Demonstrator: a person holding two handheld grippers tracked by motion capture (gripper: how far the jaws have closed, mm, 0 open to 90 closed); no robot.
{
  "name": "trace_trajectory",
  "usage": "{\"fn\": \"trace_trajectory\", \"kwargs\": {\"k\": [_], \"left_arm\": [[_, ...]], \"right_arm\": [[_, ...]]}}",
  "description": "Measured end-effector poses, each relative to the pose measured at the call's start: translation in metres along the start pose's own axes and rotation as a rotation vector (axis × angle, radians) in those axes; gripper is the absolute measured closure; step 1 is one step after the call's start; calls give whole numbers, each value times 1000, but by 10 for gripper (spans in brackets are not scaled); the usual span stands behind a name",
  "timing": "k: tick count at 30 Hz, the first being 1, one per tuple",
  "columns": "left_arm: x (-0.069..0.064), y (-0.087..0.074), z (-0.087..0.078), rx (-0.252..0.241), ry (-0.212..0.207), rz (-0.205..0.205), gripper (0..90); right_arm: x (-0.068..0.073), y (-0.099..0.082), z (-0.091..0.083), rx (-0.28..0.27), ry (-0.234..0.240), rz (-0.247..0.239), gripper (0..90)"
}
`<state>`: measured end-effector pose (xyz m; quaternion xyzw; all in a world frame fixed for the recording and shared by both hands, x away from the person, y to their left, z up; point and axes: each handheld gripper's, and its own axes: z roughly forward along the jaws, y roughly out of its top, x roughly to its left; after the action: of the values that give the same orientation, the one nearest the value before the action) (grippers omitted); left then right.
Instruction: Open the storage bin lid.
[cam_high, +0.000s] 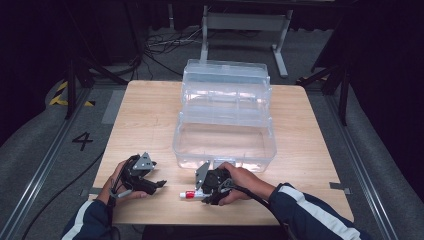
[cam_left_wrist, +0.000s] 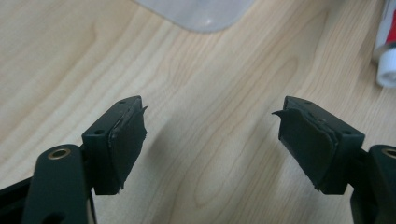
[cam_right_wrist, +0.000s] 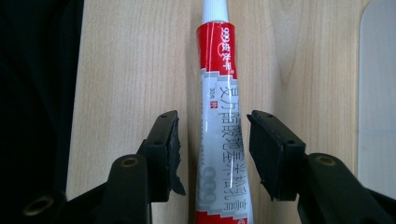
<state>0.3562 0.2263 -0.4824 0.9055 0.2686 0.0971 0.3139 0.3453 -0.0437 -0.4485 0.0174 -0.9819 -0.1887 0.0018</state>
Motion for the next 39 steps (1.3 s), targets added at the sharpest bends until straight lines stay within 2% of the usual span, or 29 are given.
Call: {"fn": "trace_trajectory", "kwargs": {"k": [3, 6, 9, 13, 19, 22, 26, 31, 39], "left_arm": [[3, -2, 2, -19, -27, -32, 223], [2, -3, 5, -36, -23, -39, 182], [2, -5, 5, -48, -24, -34, 171], [2, -5, 5, -56, -29, -32, 170], [3, -7, 5, -62, -27, -27, 170], [3, -7, 5, -68, -30, -29, 170], [2, -6, 5, -61, -24, -34, 168], [2, -6, 6, -62, -25, -34, 166], [2, -6, 6, -63, -25, -36, 165]], "right_arm": [[-1, 4, 2, 20, 11, 1, 539], [-3, 8, 6, 47, 25, 1, 553], [-4, 11, 9, 72, 33, 14, 553], [-8, 14, 11, 79, 35, 13, 560], [-8, 24, 14, 121, 18, 15, 591], [-7, 26, 14, 126, 20, 14, 616], [-5, 28, 14, 128, 22, 0, 697], [-4, 25, 13, 122, 21, 3, 703], [-3, 9, 7, 110, 11, 18, 705]]}}
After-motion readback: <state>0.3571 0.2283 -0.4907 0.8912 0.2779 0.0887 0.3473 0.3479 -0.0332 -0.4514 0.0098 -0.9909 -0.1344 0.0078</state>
